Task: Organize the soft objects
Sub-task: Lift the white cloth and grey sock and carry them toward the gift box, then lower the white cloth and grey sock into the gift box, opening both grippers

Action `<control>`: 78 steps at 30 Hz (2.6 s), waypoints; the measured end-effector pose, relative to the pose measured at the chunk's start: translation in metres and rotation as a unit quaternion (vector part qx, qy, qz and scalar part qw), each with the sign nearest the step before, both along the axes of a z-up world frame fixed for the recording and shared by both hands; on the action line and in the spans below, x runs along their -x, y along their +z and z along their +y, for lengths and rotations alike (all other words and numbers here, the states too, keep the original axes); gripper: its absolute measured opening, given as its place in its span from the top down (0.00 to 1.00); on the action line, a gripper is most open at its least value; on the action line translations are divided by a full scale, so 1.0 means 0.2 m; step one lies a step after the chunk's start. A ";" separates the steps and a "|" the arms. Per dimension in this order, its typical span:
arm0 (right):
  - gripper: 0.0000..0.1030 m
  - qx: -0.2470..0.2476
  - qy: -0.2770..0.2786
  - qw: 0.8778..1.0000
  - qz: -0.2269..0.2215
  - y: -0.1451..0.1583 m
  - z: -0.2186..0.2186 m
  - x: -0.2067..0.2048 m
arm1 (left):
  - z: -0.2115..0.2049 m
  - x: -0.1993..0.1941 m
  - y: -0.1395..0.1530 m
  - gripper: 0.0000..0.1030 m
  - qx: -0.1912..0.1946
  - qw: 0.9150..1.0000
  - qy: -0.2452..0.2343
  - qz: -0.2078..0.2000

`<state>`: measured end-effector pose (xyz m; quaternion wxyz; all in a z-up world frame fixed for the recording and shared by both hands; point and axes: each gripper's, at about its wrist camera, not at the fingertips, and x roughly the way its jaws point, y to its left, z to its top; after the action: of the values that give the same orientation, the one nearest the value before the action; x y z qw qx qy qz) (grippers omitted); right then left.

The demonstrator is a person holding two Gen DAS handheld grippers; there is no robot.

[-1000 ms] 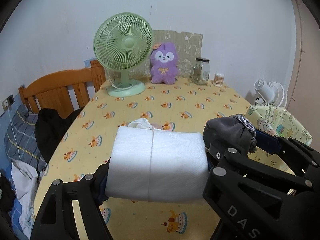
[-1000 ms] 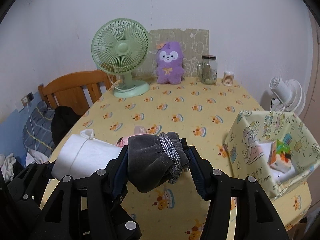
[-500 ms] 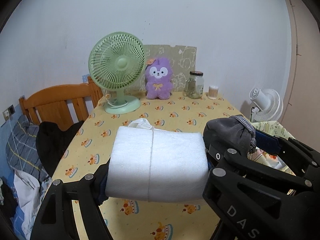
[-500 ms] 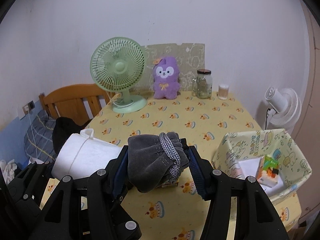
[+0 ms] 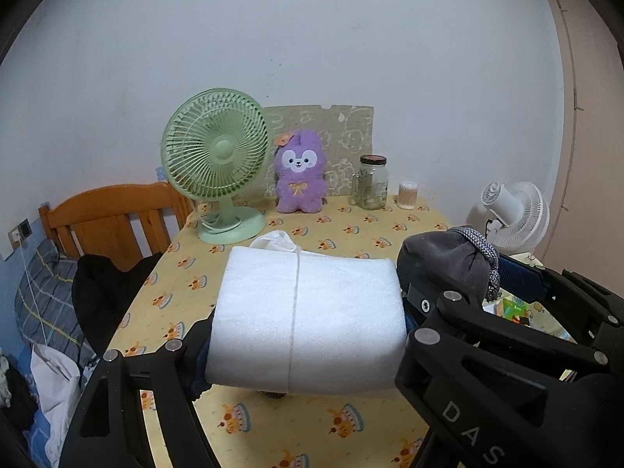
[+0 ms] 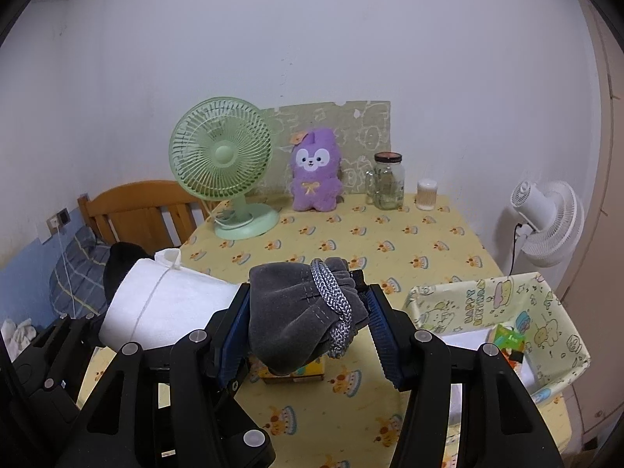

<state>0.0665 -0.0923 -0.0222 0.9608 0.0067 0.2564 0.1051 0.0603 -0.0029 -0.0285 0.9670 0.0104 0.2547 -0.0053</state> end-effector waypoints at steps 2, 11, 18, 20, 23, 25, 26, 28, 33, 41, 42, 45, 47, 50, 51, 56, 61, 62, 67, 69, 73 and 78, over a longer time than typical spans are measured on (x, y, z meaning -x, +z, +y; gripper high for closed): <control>0.41 0.000 -0.005 1.000 -0.001 0.01 -0.03 0.00 | -0.03 -0.01 0.00 0.21 0.001 1.000 -0.003 -0.001; 0.41 0.000 -0.024 1.000 -0.006 0.03 -0.18 -0.03 | -0.17 -0.05 0.02 0.21 0.000 1.000 -0.019 -0.004; 0.41 0.005 -0.044 0.999 -0.010 0.03 -0.29 -0.05 | -0.27 -0.09 0.01 0.21 0.007 0.999 -0.041 -0.001; 0.41 0.007 -0.052 0.999 -0.011 0.03 -0.33 -0.05 | -0.31 -0.10 0.01 0.21 0.007 0.999 -0.047 -0.001; 0.41 0.005 -0.058 0.998 -0.012 0.03 -0.39 -0.06 | -0.37 -0.11 0.02 0.21 0.003 0.999 -0.054 -0.003; 0.41 0.003 -0.062 0.998 -0.014 0.04 -0.42 -0.06 | -0.40 -0.12 0.02 0.21 0.002 0.998 -0.057 -0.005; 0.41 0.003 -0.063 0.998 -0.016 0.04 -0.44 -0.06 | -0.43 -0.12 0.02 0.21 0.001 0.998 -0.059 -0.007; 0.41 0.004 -0.066 0.998 -0.019 0.04 -0.47 -0.07 | -0.45 -0.13 0.02 0.21 0.001 0.998 -0.062 -0.008; 0.41 0.006 -0.075 0.997 -0.016 0.02 -0.55 -0.08 | -0.53 -0.15 0.00 0.21 0.000 0.997 -0.071 0.001; 0.41 0.011 -0.088 0.996 -0.003 -0.03 -0.67 -0.09 | -0.64 -0.16 -0.05 0.21 -0.003 0.996 -0.085 0.010; 0.41 0.013 -0.089 0.996 -0.002 -0.04 -0.68 -0.09 | -0.65 -0.17 -0.05 0.21 -0.004 0.996 -0.088 0.012; 0.41 0.013 -0.096 0.995 0.004 -0.07 -0.72 -0.10 | -0.69 -0.18 -0.08 0.21 -0.006 0.995 -0.099 0.017; 0.41 0.014 -0.103 0.995 0.007 -0.08 -0.75 -0.10 | -0.72 -0.19 -0.09 0.21 -0.006 0.994 -0.110 0.021; 0.41 0.010 -0.120 0.993 0.013 -0.11 -0.80 -0.09 | -0.78 -0.20 -0.12 0.21 -0.010 0.991 -0.129 0.030; 0.41 0.009 -0.123 0.992 0.014 -0.12 -0.82 -0.08 | -0.79 -0.20 -0.12 0.21 -0.012 0.990 -0.134 0.032; 0.41 0.005 -0.140 0.990 0.024 -0.17 -0.88 -0.09 | -0.85 -0.23 -0.17 0.20 -0.020 0.987 -0.151 0.048; 0.41 -0.003 -0.147 0.989 0.026 -0.20 -0.92 -0.08 | -0.90 -0.25 -0.20 0.16 -0.040 0.983 -0.167 0.067; 0.41 -0.006 -0.148 0.989 0.025 -0.21 -0.93 -0.08 | -0.91 -0.24 -0.20 0.14 -0.048 0.982 -0.172 0.066; 0.41 -0.021 -0.151 0.988 0.035 -0.26 -0.96 -0.09 | -0.94 -0.25 -0.23 0.11 -0.070 0.980 -0.172 0.074; 0.41 -0.023 -0.150 0.988 0.034 -0.27 -0.97 -0.09 | -0.95 -0.24 -0.24 0.10 -0.075 0.979 -0.176 0.074; 0.41 -0.015 -0.146 0.988 0.040 -0.28 -0.96 -0.10 | -0.95 -0.24 -0.25 0.07 -0.083 0.977 -0.178 0.077; 0.41 -0.019 -0.137 0.989 0.045 -0.30 -0.95 -0.12 | -0.95 -0.23 -0.26 0.07 -0.086 0.974 -0.193 0.083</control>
<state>0.0895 -0.2830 -0.0813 0.9532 0.0649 0.2943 -0.0228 0.1063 -0.1934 -0.0805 0.9187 0.1424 0.3263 -0.1710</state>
